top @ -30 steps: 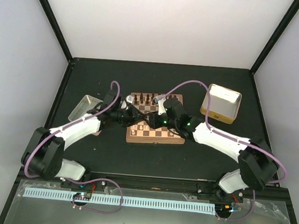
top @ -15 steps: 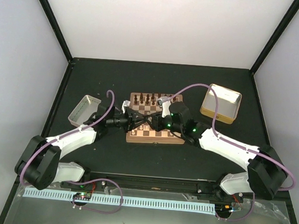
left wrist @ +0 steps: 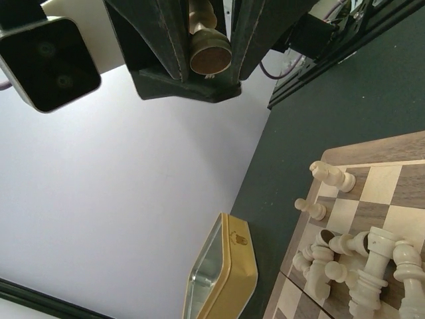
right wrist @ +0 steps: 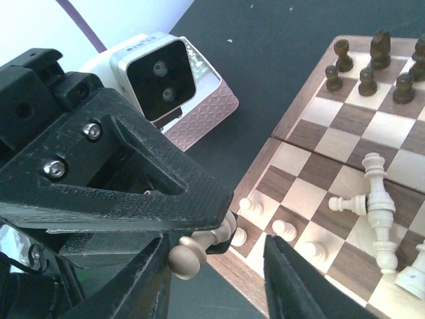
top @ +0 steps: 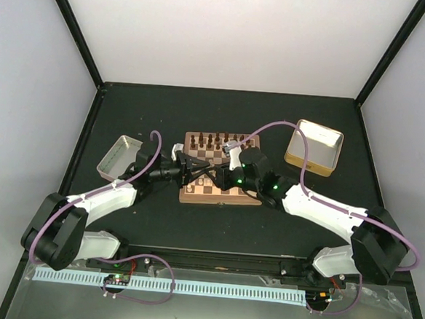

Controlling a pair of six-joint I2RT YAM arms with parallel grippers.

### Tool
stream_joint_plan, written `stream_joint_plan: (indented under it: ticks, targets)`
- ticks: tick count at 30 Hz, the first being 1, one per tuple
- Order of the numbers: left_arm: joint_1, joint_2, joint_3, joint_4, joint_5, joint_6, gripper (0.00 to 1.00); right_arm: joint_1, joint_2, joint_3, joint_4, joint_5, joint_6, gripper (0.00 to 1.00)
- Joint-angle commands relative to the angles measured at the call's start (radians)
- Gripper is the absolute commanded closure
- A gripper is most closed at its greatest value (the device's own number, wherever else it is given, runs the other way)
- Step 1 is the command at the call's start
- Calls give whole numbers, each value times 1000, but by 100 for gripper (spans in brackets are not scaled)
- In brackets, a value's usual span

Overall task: Set up the chess pieces on the board
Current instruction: Place the chess piece on the chessboard.

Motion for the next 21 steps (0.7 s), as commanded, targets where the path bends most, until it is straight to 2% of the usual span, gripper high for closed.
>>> stream_joint_plan:
  ticks: [1, 5, 9, 11, 12, 16, 21]
  targets:
    - [-2, -11, -7, 45, -1, -46, 84, 6, 21, 33, -12, 15, -13, 65]
    - [-3, -23, -15, 29, -7, -44, 84, 8, 29, 59, -38, 41, -10, 83]
    - [-3, -43, -19, -11, -23, -23, 83, 7, 21, 73, -50, 62, -11, 94]
    - [-2, -59, -16, -45, -32, 16, 76, 7, 23, 93, -92, 81, -11, 97]
    - [-2, -71, -8, -82, -45, 56, 70, 8, 23, 103, -119, 90, -10, 97]
    - [4, -163, 31, -354, -179, 279, 45, 7, 36, 155, -289, 132, -4, 98]
    - [25, -334, 62, -625, -438, 566, 35, 7, 107, 238, -561, 158, -27, 97]
